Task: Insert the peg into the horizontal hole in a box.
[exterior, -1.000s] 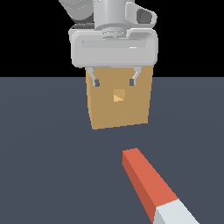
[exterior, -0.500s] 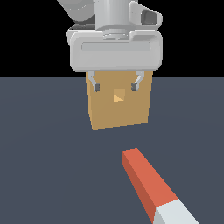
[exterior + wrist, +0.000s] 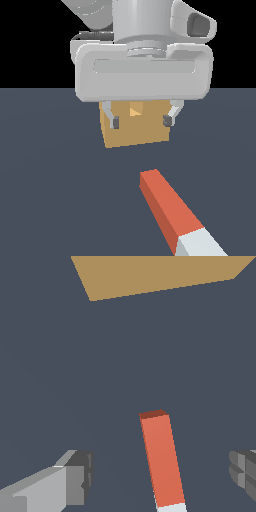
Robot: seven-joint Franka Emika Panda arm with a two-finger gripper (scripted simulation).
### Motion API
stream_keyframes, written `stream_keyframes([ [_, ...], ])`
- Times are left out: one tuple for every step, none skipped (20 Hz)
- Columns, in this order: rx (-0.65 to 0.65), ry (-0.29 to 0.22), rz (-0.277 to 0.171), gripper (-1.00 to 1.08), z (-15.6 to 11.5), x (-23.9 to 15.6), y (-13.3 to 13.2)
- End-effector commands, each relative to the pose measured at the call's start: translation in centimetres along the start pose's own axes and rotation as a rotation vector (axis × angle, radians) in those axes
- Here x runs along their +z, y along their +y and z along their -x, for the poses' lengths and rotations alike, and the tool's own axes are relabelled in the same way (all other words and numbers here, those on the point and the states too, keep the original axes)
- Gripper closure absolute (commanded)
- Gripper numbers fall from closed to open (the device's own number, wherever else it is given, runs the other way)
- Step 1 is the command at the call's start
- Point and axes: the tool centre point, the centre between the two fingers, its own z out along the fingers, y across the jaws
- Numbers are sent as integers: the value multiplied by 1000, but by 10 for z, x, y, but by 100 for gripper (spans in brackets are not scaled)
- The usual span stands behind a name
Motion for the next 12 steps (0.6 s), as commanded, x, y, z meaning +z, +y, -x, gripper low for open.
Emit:
stream_keyframes([
  [-24,-1,-1,-92,22,10,3],
  [-33,-1,-2,-92,31,13,5],
  [-43,-2,-2,-92,40,17,6],
  [-52,-2,-3,-92,49,21,8],
  [-62,-3,-4,-92,57,25,10],
  [-72,-3,-4,-92,66,29,12],
  [-81,-3,-5,-92,75,33,15],
  [-90,-4,-5,-92,83,36,17],
  [-99,-4,-6,-92,91,40,19],
  [-107,-4,-6,-92,99,43,21],
  [-115,-5,-6,-92,106,46,23],
  [-123,-5,-7,-92,112,49,26],
])
